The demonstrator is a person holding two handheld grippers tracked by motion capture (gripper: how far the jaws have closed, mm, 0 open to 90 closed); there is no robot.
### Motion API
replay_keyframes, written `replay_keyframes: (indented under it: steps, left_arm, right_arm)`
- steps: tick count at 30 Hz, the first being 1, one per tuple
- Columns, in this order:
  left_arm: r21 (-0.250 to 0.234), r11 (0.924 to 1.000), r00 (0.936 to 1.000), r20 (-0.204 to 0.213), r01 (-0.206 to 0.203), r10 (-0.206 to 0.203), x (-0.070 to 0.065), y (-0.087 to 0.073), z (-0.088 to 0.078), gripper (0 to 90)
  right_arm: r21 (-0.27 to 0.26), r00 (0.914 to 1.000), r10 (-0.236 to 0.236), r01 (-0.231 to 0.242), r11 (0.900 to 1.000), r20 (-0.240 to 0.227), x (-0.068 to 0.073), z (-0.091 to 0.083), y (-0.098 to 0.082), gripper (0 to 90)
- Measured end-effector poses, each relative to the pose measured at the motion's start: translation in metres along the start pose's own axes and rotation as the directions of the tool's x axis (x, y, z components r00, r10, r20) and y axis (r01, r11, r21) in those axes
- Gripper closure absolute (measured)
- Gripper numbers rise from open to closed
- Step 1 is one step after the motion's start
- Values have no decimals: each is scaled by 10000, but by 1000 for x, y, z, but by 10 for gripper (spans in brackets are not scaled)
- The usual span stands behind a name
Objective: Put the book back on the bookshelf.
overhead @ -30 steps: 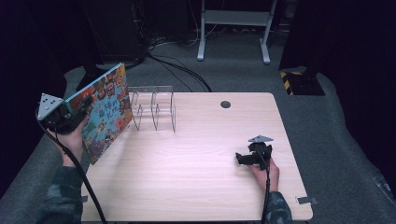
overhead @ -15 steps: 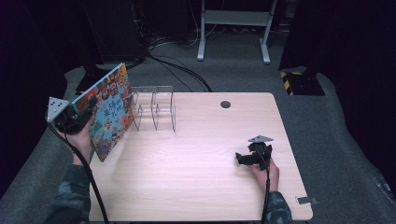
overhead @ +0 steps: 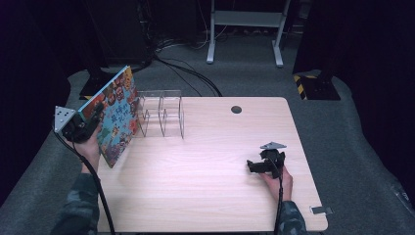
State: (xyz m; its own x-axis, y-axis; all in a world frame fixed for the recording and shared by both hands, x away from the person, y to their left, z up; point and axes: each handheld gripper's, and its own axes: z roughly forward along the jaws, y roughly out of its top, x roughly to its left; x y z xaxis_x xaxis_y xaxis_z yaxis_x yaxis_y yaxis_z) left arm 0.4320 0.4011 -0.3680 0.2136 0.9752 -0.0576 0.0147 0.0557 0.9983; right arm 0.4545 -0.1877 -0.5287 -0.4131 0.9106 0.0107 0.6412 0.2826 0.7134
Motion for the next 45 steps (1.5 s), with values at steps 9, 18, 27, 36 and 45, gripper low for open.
replay_keyframes:
  steps: [9, 18, 27, 36, 45]
  left_arm:
    - [-210, 9992, 9994, -126, 333, -336, -1, -13, 7, 804]
    - [-381, 9977, 9984, 84, 560, -558, 5, -23, 3, 802]
    - [-68, 9964, 9964, -126, 843, -843, 13, -29, -7, 788]
    - [396, 9969, 9977, -112, 678, -674, 16, -23, -16, 717]
    - [1272, 9894, 9973, 144, 702, -726, 17, -16, -33, 450]
  right_arm:
    - [3, 10000, 3, -3, 10000, -1, 0, 0, 0, 0]
    - [-1, 10000, 2, -2, 10000, 0, 0, 0, 0, 0]
    - [2, 10000, 1, -1, 10000, 0, 0, 0, 0, 0]
    - [1, 10000, 9, -9, 10000, 0, 0, 0, 0, 0]
    - [3, 10000, 5, -5, 10000, -1, 0, 0, 0, 0]
